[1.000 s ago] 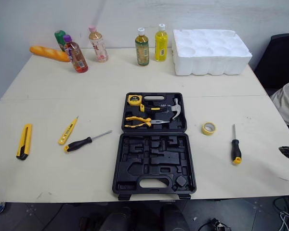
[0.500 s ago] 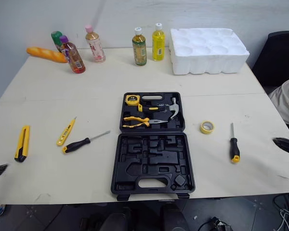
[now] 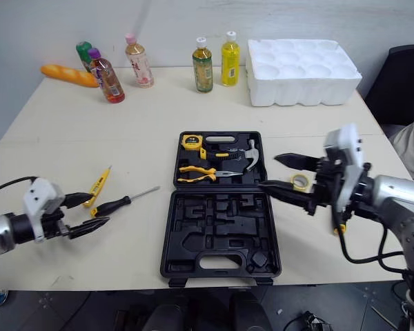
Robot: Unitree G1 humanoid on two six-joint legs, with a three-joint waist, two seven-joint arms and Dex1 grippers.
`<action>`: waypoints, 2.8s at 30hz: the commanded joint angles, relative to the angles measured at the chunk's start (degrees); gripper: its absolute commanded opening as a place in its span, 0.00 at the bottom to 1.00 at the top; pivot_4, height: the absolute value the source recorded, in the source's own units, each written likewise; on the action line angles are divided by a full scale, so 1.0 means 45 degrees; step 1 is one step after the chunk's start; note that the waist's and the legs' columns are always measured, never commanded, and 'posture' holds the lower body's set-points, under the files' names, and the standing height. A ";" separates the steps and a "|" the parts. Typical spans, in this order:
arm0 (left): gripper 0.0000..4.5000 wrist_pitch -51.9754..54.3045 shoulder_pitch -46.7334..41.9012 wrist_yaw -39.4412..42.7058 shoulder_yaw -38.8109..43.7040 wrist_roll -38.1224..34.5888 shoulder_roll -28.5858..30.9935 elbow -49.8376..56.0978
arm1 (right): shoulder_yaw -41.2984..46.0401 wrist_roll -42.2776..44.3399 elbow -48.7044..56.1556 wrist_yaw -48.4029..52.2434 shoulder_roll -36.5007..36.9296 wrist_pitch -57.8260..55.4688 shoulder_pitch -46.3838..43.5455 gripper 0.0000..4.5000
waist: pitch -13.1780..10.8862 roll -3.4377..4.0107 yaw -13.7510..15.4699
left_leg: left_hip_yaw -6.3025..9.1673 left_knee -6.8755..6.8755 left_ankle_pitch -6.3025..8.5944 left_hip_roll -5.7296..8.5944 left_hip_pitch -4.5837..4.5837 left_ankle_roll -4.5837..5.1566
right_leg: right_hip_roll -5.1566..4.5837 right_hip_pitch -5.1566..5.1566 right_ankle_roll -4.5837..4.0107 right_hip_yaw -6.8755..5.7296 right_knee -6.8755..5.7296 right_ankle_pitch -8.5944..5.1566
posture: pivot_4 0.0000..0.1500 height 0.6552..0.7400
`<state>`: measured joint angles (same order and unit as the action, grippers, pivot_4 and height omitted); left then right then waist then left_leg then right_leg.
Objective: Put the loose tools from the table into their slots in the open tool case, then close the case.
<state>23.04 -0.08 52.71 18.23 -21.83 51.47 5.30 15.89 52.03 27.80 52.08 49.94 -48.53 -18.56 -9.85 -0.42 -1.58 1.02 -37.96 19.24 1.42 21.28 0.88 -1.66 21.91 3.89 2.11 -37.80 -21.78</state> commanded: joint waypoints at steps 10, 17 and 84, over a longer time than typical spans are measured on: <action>1.00 -0.0903 -0.1452 -0.0158 -0.1965 0.1630 -0.0347 -0.1863 | -0.3478 -0.1440 0.0932 0.1192 -0.0402 0.1478 -0.2207 0.99 | -0.0001 -0.0016 -0.0003 | 0.0004 -0.0017 -0.0002 -0.0001 0.0007 -0.0003 | -0.0001 0.0013 0.0001 -0.0010 -0.0008 0.0001 | 1.00 1.00; 0.41 -0.0692 -0.1278 -0.0037 -0.1950 0.1487 -0.0431 -0.1484 | -0.4632 -0.2987 0.0381 0.1527 -0.0832 0.2646 -0.2264 1.00 | -0.0001 -0.0015 0.0001 | 0.0003 -0.0027 -0.0006 -0.0001 0.0004 -0.0008 | -0.0004 0.0010 0.0001 -0.0011 -0.0021 0.0001 | 1.00 1.00; 0.90 0.3460 -1.2113 0.3637 -0.8911 0.3324 -0.3877 -0.0655 | 0.0636 -0.2281 0.2711 -0.1387 -0.0024 0.2195 0.5383 1.00 | -0.0049 -0.0091 0.0447 | 0.0004 -0.0226 -0.0050 -0.0011 0.0109 -0.0077 | 0.0040 0.0062 0.0015 0.0004 -0.0180 0.0006 | 1.00 1.00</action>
<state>41.00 -54.92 67.51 -25.58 -4.14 33.33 0.02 18.33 40.86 38.13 45.87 50.21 -39.07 5.70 -10.07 -0.83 0.43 1.04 -39.00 19.01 1.37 21.86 0.53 -1.48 22.28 3.96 2.12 -38.65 -21.75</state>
